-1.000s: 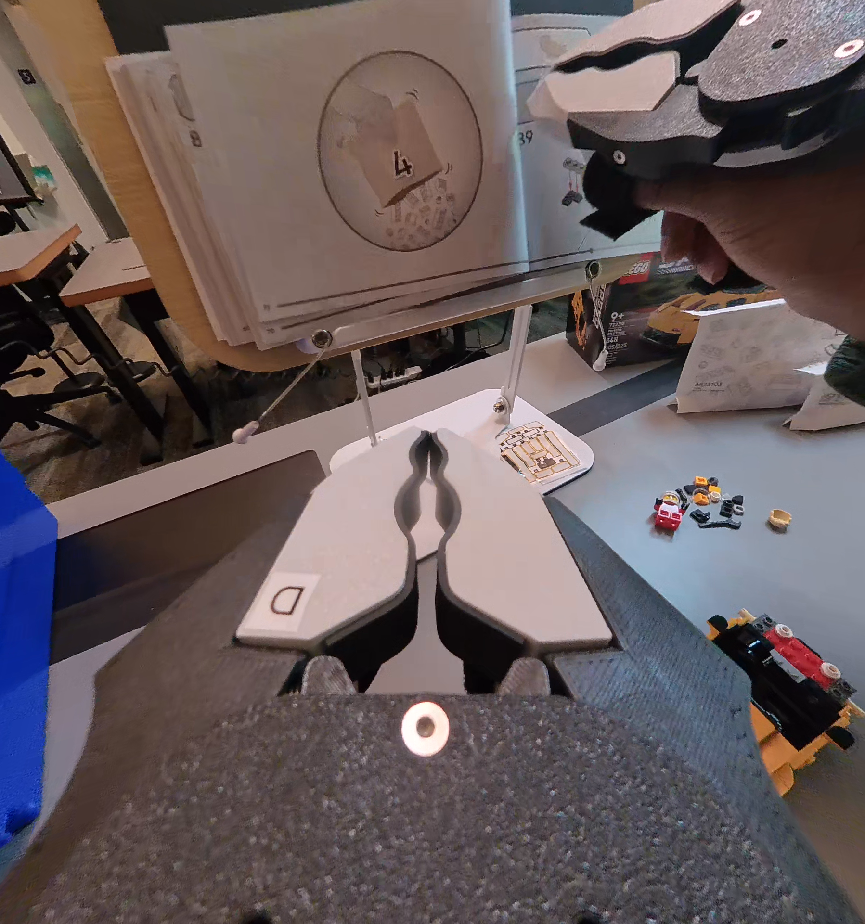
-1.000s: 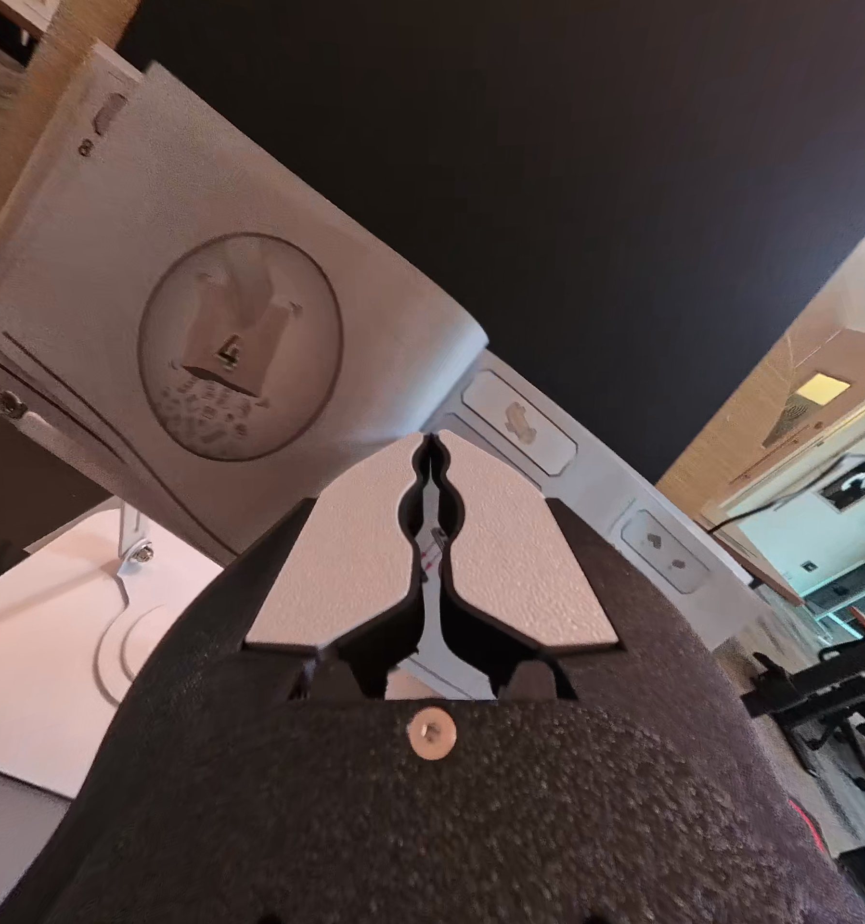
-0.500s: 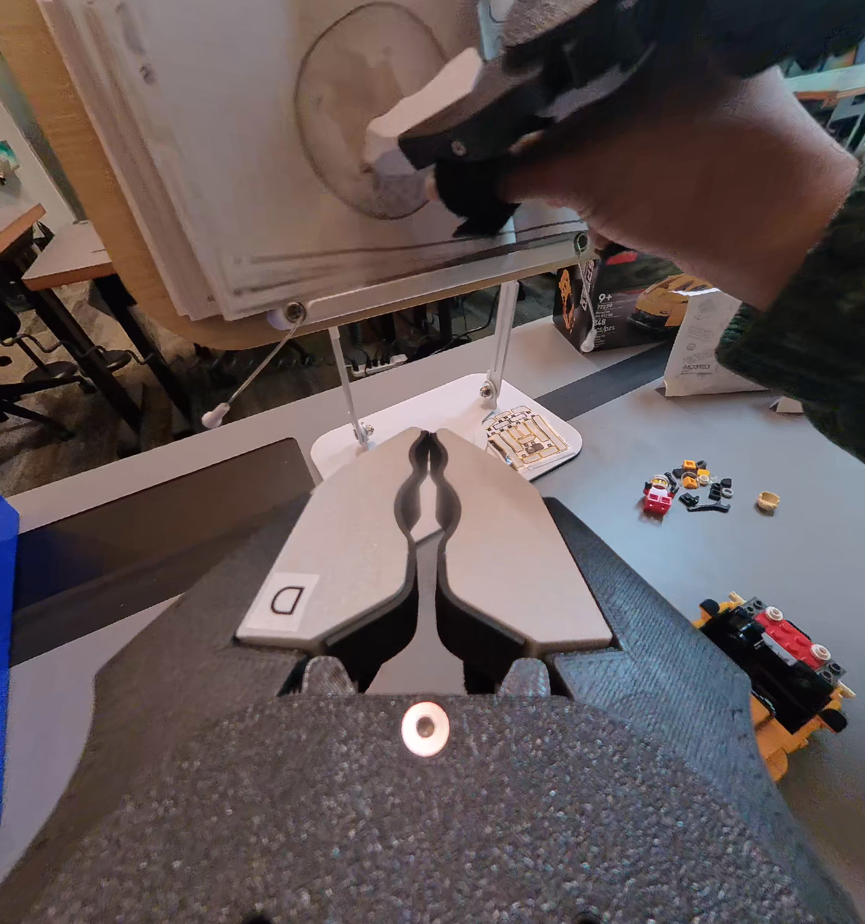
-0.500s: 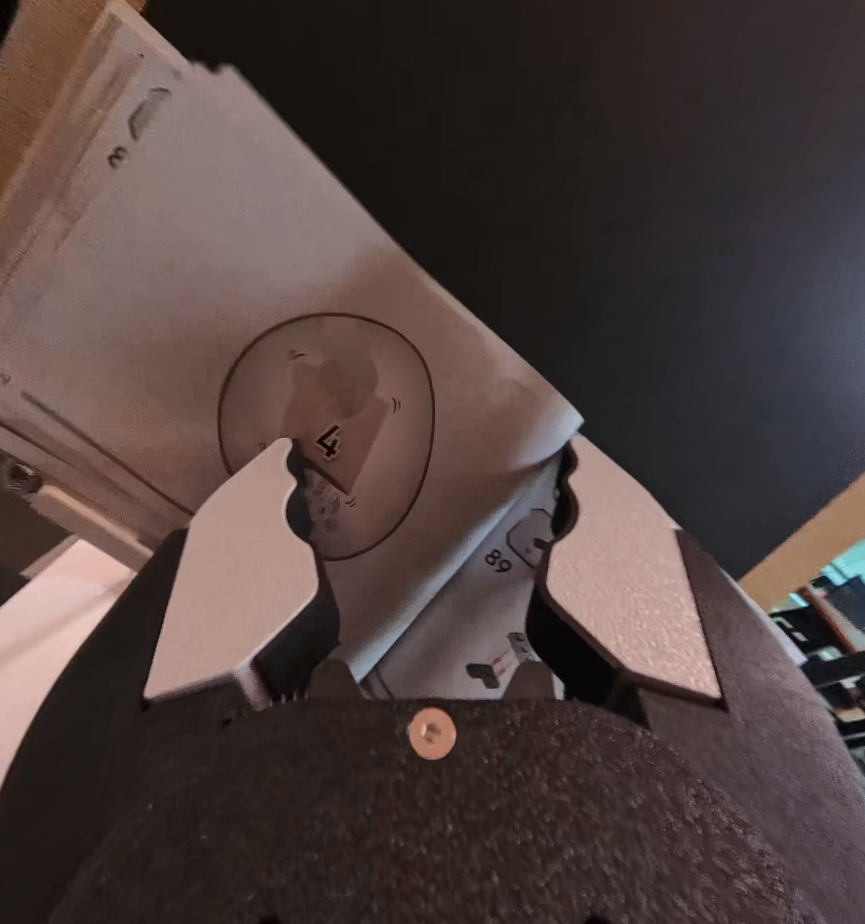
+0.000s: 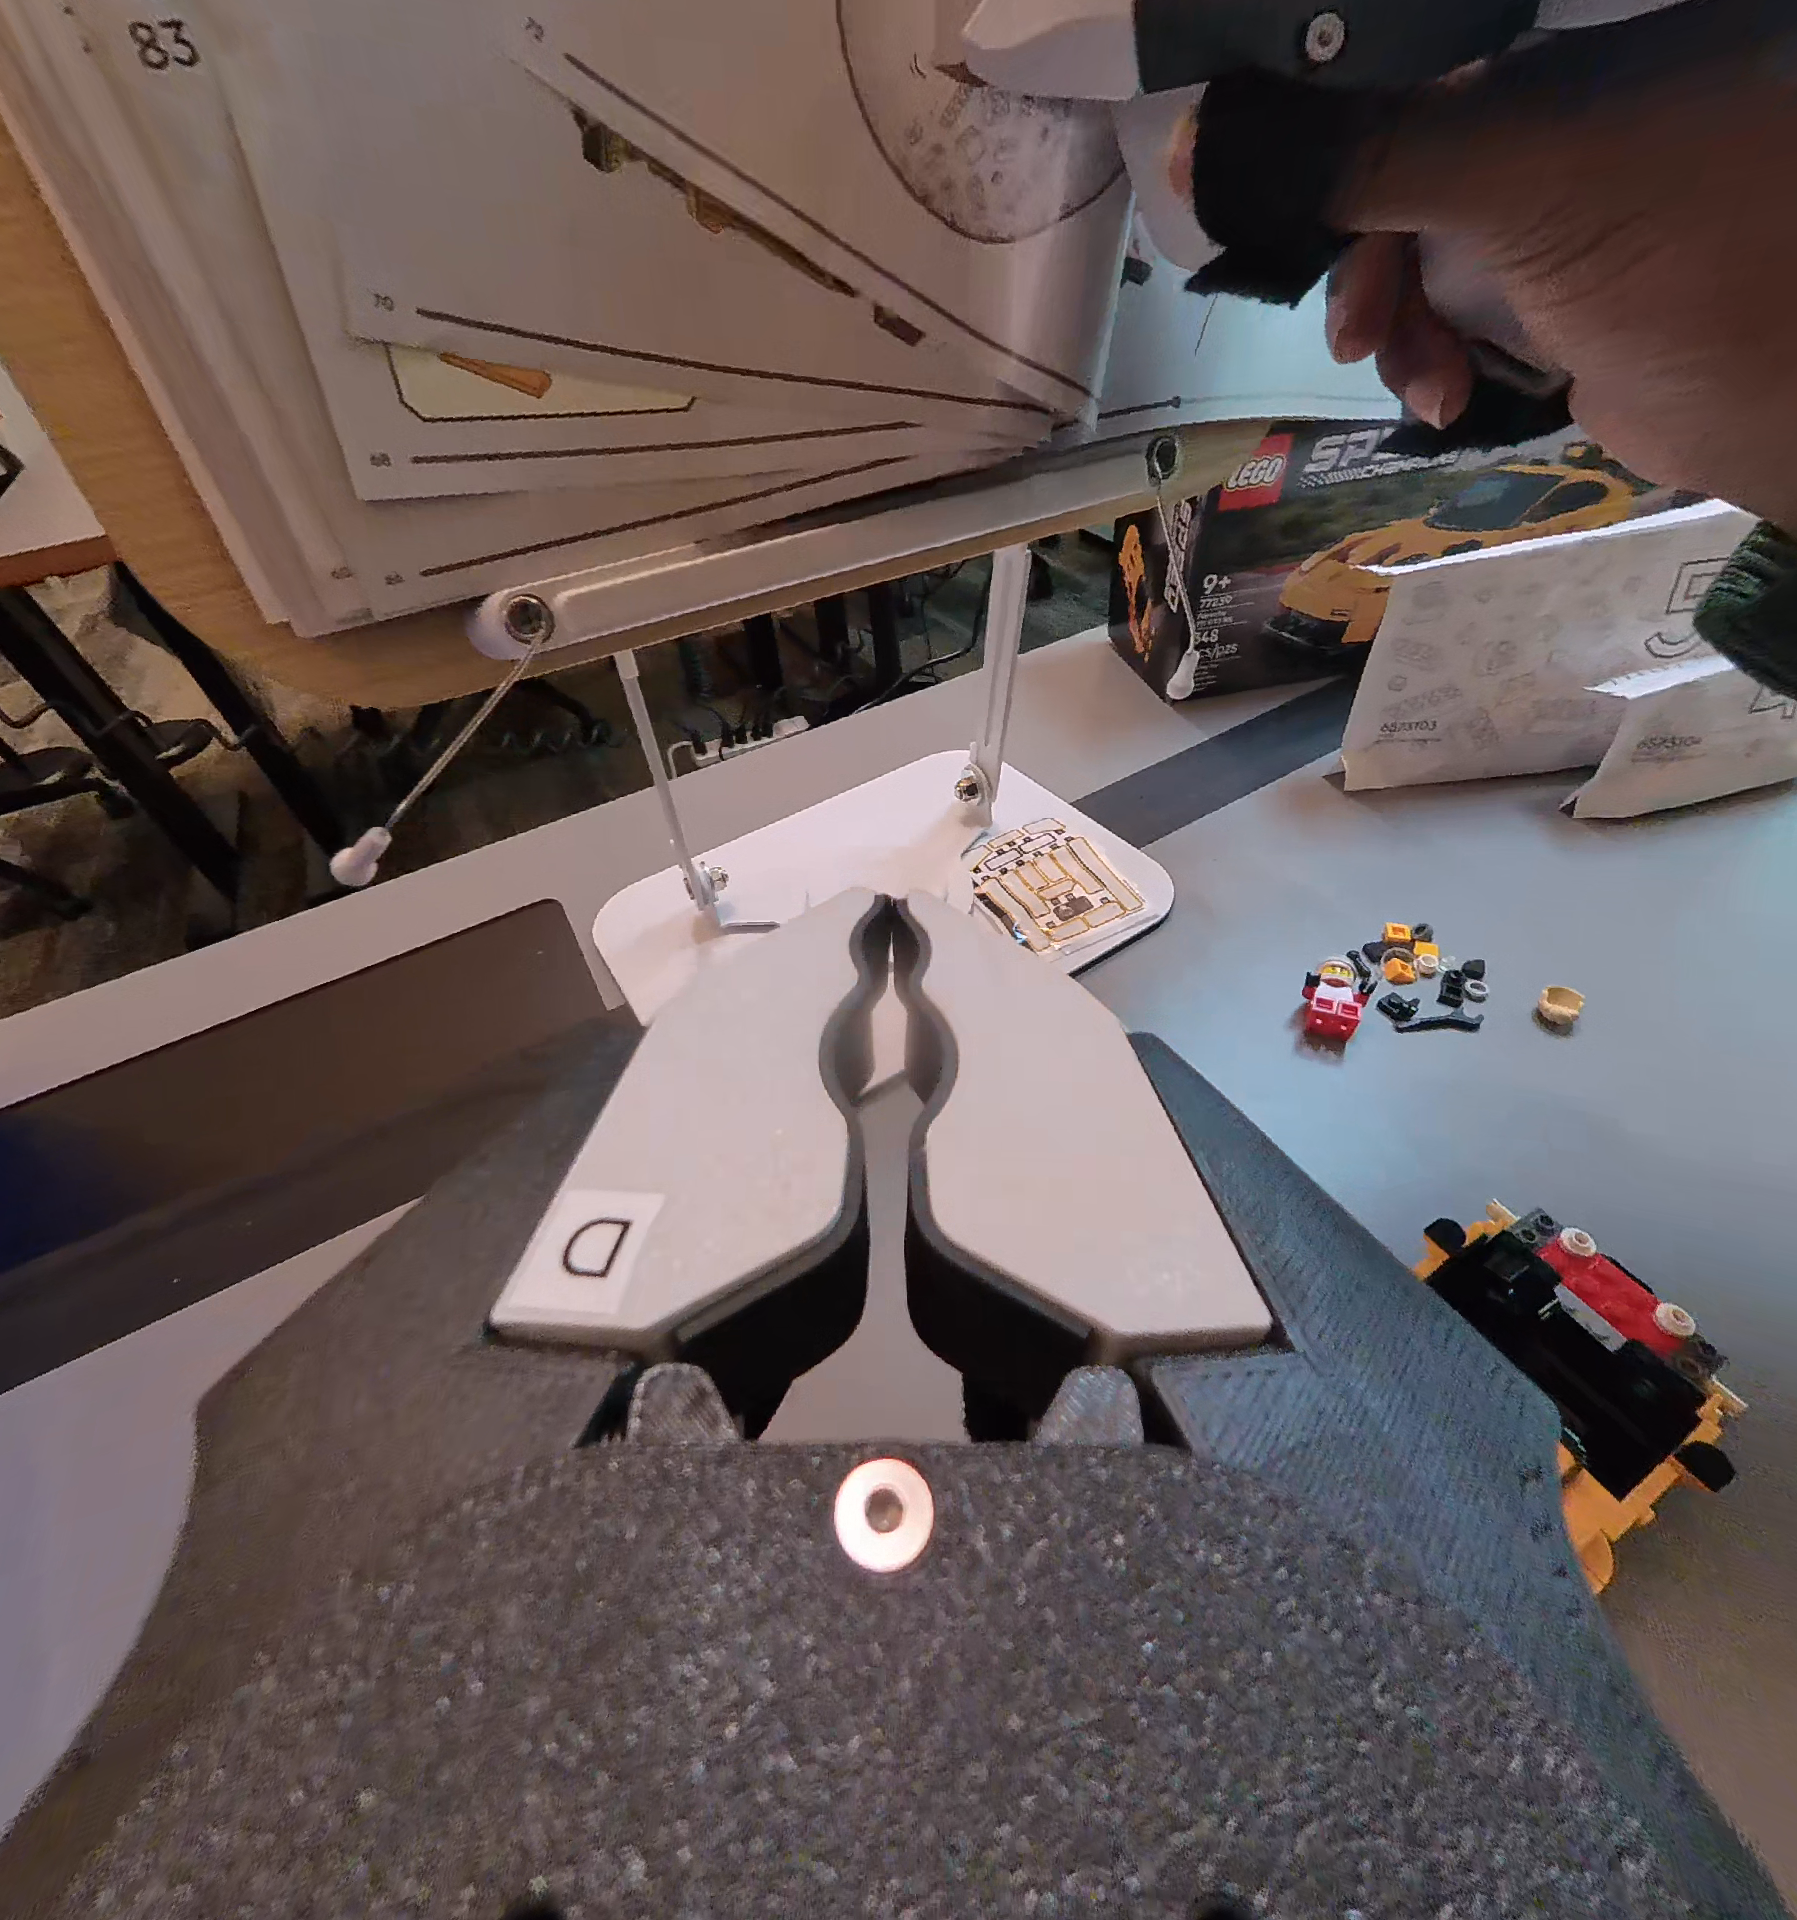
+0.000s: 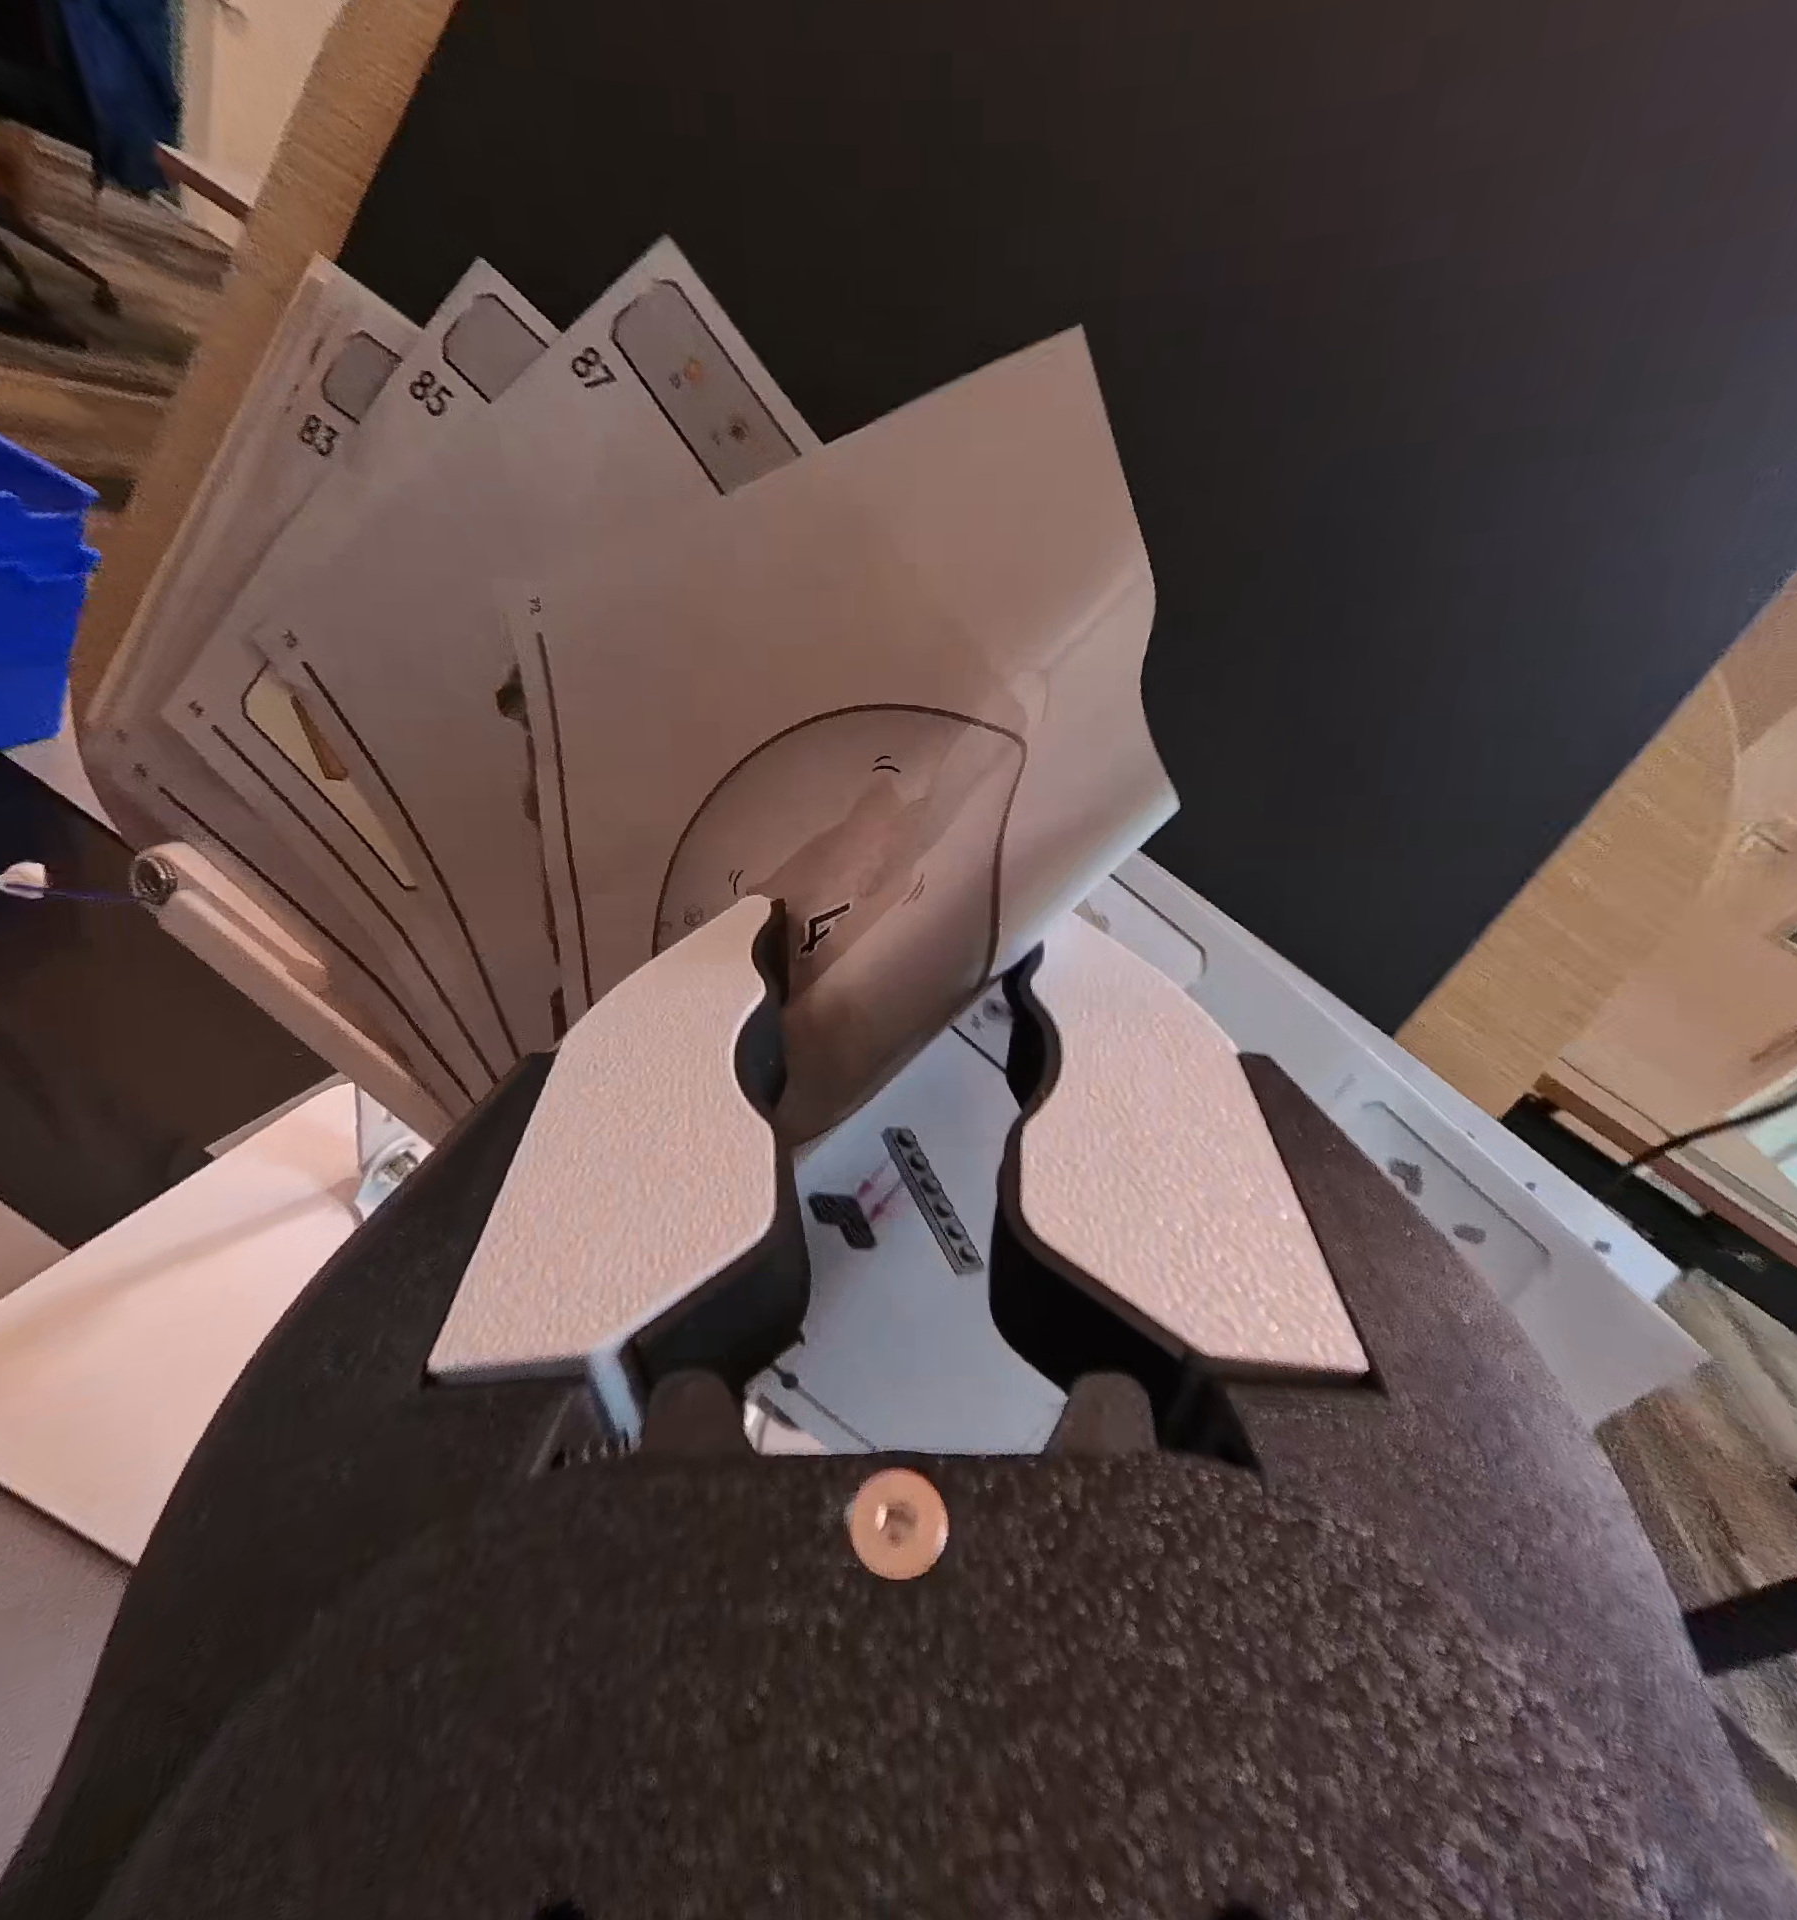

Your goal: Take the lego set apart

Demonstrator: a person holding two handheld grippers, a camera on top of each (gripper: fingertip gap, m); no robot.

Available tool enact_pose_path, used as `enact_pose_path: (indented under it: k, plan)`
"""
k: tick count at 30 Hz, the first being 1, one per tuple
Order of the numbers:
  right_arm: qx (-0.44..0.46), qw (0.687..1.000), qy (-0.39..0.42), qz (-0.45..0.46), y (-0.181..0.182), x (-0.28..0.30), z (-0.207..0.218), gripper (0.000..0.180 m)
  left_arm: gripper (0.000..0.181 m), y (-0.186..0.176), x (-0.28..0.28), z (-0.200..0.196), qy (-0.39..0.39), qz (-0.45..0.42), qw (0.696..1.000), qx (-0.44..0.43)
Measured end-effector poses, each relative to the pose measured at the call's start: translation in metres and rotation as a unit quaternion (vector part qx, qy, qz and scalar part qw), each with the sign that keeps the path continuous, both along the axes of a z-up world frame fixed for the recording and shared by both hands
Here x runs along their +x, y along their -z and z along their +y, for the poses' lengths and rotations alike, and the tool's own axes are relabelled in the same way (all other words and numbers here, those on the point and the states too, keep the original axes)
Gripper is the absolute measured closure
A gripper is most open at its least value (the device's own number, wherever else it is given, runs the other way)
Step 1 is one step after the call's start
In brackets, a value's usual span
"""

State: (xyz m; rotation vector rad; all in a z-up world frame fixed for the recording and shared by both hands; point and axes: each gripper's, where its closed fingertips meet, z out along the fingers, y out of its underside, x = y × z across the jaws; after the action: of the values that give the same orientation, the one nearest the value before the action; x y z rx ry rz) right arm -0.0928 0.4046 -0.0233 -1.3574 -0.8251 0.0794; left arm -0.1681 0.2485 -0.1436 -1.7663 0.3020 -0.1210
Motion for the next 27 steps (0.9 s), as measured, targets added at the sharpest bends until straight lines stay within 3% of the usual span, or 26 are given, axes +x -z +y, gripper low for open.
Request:
enact_pose_path:
  k: [10,18,23,27]
  plan:
    - [-0.007,0.999,0.016,0.032,0.006,0.048,0.009,0.145,0.174,-0.037,0.02,0.017,0.063,-0.043,0.997,0.025]
    - [-0.046,0.997,0.005,0.065,0.012,0.07,0.02,0.147,0.144,-0.057,0.06,0.091,0.122,0.045,0.991,0.002]
    - [-0.048,0.995,0.044,0.077,0.013,0.111,0.028,0.147,0.142,-0.066,0.094,0.114,0.154,0.037,0.987,0.009]
    - [-0.055,0.984,0.048,0.162,-0.007,0.163,0.02,0.147,0.145,-0.069,0.133,0.116,0.191,0.08,0.978,0.031]
